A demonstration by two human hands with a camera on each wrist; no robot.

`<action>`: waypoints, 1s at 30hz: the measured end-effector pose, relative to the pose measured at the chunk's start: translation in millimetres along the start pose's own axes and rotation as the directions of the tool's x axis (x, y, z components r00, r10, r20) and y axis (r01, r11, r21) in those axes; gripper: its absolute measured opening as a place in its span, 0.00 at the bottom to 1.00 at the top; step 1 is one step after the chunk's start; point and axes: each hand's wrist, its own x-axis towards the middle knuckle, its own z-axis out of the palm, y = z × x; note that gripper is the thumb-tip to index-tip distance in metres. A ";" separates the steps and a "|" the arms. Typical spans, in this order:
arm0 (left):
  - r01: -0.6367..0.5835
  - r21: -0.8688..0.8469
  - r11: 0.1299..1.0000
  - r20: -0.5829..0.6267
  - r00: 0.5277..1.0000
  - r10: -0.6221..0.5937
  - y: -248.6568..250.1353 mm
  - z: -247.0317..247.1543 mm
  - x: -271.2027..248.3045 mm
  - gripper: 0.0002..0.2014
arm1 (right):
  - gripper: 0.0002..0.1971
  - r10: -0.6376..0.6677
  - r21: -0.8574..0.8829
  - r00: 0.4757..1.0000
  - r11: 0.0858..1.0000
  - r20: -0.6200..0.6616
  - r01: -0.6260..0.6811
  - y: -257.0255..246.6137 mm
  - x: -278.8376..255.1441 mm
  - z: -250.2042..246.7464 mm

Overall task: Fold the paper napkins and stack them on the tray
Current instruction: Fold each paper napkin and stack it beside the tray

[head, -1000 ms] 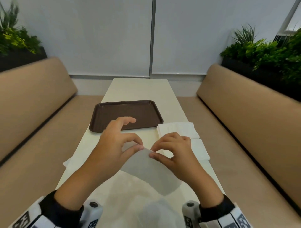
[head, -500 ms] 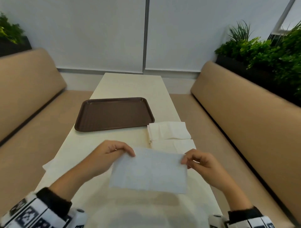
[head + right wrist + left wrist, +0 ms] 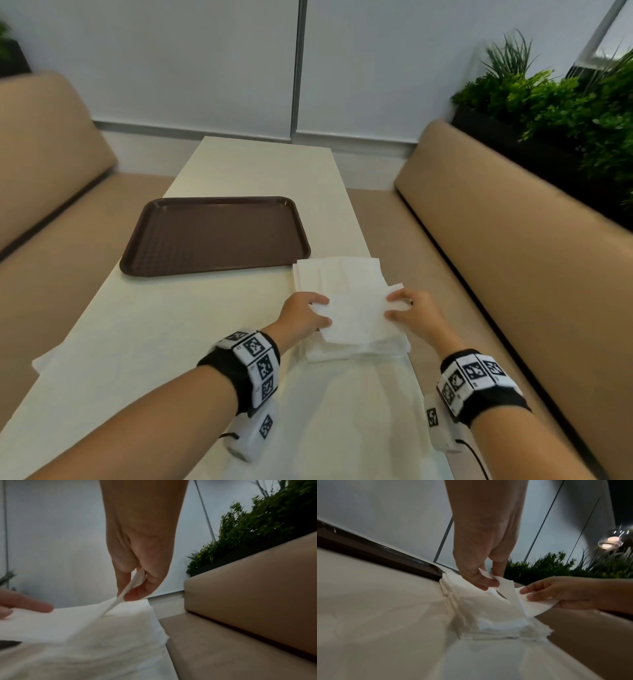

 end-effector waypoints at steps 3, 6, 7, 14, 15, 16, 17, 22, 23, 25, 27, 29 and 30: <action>-0.022 0.207 0.978 -0.001 1.000 0.023 -16.7 7.1 12.1 0.23 | 0.18 0.018 -0.078 1.000 0.997 0.011 -0.017 6.6 8.5 12.7; -0.046 0.322 0.946 0.007 0.999 0.046 -28.2 11.8 18.9 0.23 | 0.19 0.050 -0.194 0.999 0.980 0.021 -0.045 14.5 11.2 25.9; -0.056 0.354 0.934 0.005 0.998 0.058 -30.4 13.8 20.1 0.23 | 0.20 0.048 -0.226 0.999 0.973 0.018 -0.043 14.8 10.0 29.6; -0.118 0.458 0.881 0.044 0.993 0.110 -11.5 -7.7 -17.2 0.22 | 0.25 0.019 -0.581 0.999 0.813 -0.051 -0.045 -16.6 -30.3 31.7; -0.130 0.405 0.905 0.039 0.991 0.125 -9.0 -20.6 -29.1 0.19 | 0.25 -0.040 -0.528 0.999 0.849 -0.029 0.019 -25.9 -44.1 34.7; -0.137 0.352 0.926 0.030 0.990 0.135 -7.6 -36.1 -44.5 0.15 | 0.24 -0.106 -0.471 0.994 0.875 0.030 0.108 -35.0 -60.0 40.3; -0.147 0.313 0.938 0.021 0.989 0.148 -8.5 -52.5 -61.1 0.12 | 0.22 -0.166 -0.412 0.979 0.889 0.120 0.201 -44.9 -78.0 47.7; -0.115 0.167 0.979 -0.045 0.991 0.124 -48.8 -135.3 -163.3 0.07 | 0.27 -0.201 -0.266 0.865 0.898 0.460 0.350 -76.1 -156.1 110.9; -0.094 0.145 0.985 -0.086 0.991 0.108 -63.3 -149.2 -183.2 0.08 | 0.31 -0.163 -0.300 0.865 0.894 0.475 0.334 -78.8 -165.1 123.9; -0.048 0.080 0.996 -0.178 0.982 0.061 -90.5 -171.3 -224.0 0.10 | 0.39 -0.082 -0.390 0.882 0.875 0.464 0.287 -82.1 -178.2 144.0; 0.003 0.001 1.000 -0.270 0.963 -0.002 -112.7 -187.6 -260.9 0.07 | 0.42 -0.021 -0.454 0.902 0.859 0.430 0.236 -85.5 -187.0 155.4; 0.030 -0.055 0.998 -0.326 0.944 -0.046 -134.2 -198.7 -289.6 0.11 | 0.43 0.034 -0.455 0.916 0.875 0.400 0.166 -89.4 -192.4 161.5; 0.027 -0.079 0.997 -0.351 0.935 -0.053 -141.6 -202.0 -301.8 0.14 | 0.42 0.059 -0.440 0.920 0.889 0.387 0.128 -91.3 -194.6 163.8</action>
